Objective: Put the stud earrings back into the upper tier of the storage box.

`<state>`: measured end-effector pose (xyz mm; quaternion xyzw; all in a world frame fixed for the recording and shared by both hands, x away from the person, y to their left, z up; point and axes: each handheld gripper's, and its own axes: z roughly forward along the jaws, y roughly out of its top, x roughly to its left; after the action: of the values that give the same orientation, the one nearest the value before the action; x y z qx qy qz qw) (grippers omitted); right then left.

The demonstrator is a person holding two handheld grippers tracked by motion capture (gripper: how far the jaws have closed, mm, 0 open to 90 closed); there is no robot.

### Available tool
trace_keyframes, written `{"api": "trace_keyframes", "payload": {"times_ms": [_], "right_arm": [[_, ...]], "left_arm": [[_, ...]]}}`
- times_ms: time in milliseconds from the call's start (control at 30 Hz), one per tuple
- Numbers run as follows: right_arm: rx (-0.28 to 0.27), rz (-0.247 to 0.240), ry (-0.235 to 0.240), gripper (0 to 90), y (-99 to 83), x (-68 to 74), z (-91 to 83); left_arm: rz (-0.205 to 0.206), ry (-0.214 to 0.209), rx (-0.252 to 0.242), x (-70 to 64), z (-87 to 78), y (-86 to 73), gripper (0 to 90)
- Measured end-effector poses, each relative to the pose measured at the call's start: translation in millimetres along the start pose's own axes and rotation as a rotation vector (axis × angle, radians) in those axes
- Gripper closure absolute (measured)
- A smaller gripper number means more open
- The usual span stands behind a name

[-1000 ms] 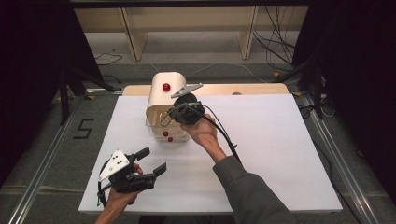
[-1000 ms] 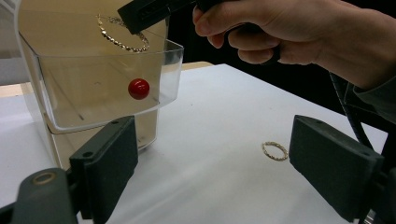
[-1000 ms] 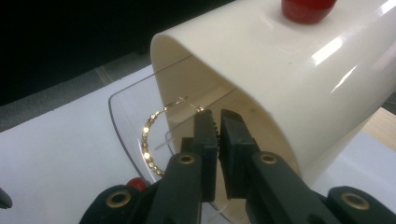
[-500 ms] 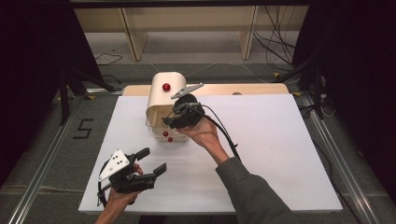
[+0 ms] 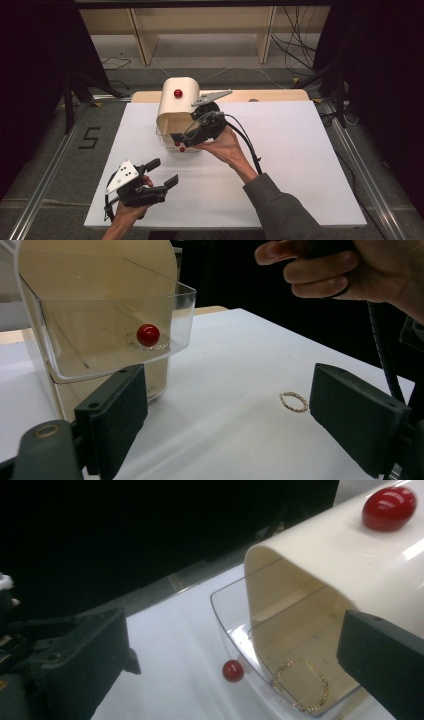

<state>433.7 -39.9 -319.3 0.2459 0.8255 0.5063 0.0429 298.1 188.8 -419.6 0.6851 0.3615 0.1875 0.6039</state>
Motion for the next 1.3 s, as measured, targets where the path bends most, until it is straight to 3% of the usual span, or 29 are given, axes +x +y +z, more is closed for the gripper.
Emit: {"api": "trace_keyframes", "payload": {"times_ms": [100, 133, 233, 267, 333, 367, 433, 500, 700, 800, 1067, 1300], "right_arm": [[-0.029, 0.005, 0.002, 3.8, -3.5, -1.6, -10.9], [-0.038, 0.006, -0.008, 8.1, -8.0, -2.9, -20.4], [-0.056, -0.002, -0.029, 8.7, -13.0, -4.0, -29.1], [-0.076, -0.013, -0.062, 8.8, -21.1, -5.0, -42.4], [-0.085, -0.016, -0.074, 8.8, -24.1, -5.6, -47.1], [-0.107, -0.025, -0.096, 8.8, -33.9, -6.5, -62.1], [-0.115, -0.032, -0.108, 8.9, -37.4, -6.3, -67.5], [-0.130, -0.052, -0.150, 8.9, -47.3, -5.6, -82.9], [-0.172, -0.048, -0.211, 9.2, -75.3, -8.3, -117.7], [-0.194, -0.024, -0.233, 9.1, -88.9, -10.8, -132.1], [-0.206, 0.000, -0.272, 10.1, -107.7, -14.5, -159.7], [-0.224, 0.012, -0.296, 10.1, -117.6, -16.9, -172.1]], "left_arm": [[0.000, 0.000, 0.001, 0.0, 0.2, -0.2, 15.3], [0.001, 0.000, 0.001, -0.1, 0.3, -0.2, 15.3], [0.001, 0.001, 0.002, -0.1, 0.5, -0.5, 15.3], [0.002, 0.001, 0.004, -0.1, 0.5, -0.6, 15.3], [0.000, 0.002, 0.004, 0.1, 0.6, -0.7, 15.3], [-0.001, 0.002, 0.004, 0.0, 0.6, -0.7, 15.3], [-0.001, 0.001, -0.001, -0.4, 0.5, -0.6, 15.3], [0.001, 0.003, 0.002, 0.1, 0.6, -0.7, 15.3], [0.000, 0.005, 0.002, 0.2, 0.6, -0.8, 15.3], [0.004, 0.004, 0.002, -0.2, 0.7, -0.7, 15.3], [0.002, 0.005, -0.001, -0.2, 0.3, -0.6, 15.3], [0.003, 0.005, -0.001, -0.3, 0.4, -0.5, 15.3]]}}
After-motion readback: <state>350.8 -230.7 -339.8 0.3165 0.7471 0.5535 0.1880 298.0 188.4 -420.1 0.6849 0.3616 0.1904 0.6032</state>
